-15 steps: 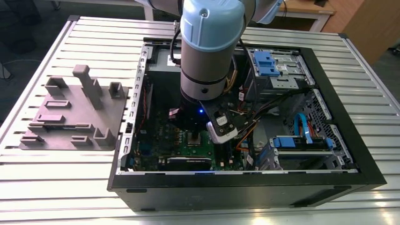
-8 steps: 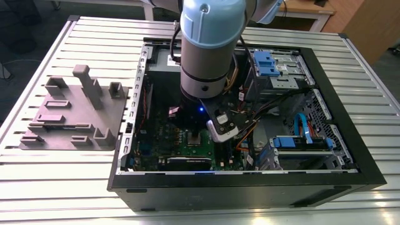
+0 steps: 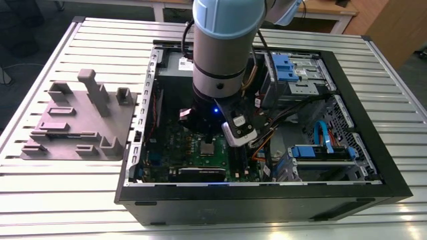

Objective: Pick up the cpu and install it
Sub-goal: 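Close the cpu cover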

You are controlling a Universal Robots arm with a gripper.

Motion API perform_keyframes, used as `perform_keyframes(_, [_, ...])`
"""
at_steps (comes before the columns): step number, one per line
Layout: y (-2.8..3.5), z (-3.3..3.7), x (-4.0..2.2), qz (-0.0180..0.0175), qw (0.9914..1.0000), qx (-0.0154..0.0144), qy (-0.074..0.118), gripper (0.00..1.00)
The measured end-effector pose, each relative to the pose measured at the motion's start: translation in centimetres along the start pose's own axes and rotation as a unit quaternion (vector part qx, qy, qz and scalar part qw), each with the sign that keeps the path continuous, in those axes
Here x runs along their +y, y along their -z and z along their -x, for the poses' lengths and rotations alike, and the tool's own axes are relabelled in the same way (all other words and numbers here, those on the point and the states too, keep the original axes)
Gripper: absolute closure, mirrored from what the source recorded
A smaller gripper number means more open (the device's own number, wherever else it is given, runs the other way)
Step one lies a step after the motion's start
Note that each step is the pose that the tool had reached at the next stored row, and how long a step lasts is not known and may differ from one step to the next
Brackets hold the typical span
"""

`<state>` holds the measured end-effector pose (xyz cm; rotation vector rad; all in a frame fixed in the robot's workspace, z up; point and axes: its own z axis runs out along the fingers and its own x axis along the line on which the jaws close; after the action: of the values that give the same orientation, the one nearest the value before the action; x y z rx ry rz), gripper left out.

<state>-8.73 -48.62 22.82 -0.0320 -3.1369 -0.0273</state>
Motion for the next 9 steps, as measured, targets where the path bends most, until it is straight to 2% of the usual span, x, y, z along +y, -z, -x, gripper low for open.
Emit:
perform_keyframes(4, [0.58,-0.01,0.01,0.0000,1.00000,-0.0001,0.000,0.90])
perform_keyframes(9, [0.64,0.00,0.01,0.0000,1.00000,-0.0001,0.000,0.90])
